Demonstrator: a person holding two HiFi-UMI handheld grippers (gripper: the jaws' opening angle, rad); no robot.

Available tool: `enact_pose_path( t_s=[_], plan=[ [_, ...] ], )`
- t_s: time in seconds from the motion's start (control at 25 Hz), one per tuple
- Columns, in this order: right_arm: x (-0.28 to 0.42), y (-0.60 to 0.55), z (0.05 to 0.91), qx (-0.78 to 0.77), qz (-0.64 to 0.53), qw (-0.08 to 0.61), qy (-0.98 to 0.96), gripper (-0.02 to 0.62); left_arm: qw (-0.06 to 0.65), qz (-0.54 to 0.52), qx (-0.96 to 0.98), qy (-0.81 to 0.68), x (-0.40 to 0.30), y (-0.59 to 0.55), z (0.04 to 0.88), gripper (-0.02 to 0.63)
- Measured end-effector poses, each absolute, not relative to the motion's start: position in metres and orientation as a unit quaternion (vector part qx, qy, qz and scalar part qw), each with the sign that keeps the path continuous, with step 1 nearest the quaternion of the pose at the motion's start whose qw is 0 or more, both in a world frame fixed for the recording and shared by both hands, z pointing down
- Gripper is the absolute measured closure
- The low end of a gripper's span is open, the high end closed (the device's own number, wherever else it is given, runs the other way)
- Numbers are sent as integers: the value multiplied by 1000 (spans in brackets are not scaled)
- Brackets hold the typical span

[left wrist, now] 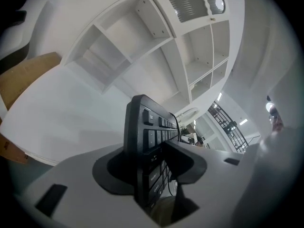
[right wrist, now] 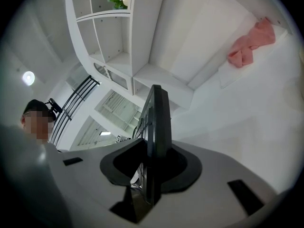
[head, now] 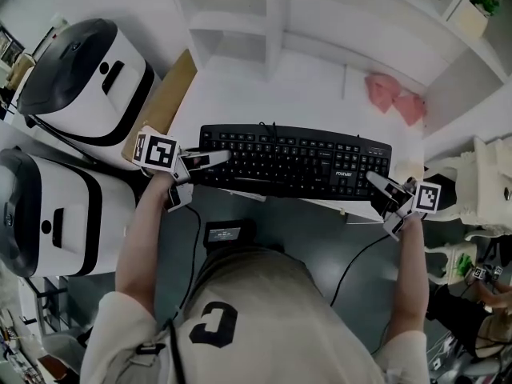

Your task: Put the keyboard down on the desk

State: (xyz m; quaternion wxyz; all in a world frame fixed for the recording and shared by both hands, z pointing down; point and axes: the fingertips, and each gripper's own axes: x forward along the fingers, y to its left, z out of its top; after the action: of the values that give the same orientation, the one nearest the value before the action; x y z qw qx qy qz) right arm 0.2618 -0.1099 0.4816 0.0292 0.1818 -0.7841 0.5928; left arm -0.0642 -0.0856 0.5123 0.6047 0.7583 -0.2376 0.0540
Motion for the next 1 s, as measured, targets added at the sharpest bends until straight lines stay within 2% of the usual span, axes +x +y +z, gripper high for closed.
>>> enact_pose_path(
  t_s=[0.68,1.0],
  plan=[
    [260,-111,474,176,542,72,-819,471,571,9,776,-268,-60,-67,528,393],
    [257,-114,467,200,528,68,-822,471,550,6,791,-270,-66,-79,527,387]
  ],
)
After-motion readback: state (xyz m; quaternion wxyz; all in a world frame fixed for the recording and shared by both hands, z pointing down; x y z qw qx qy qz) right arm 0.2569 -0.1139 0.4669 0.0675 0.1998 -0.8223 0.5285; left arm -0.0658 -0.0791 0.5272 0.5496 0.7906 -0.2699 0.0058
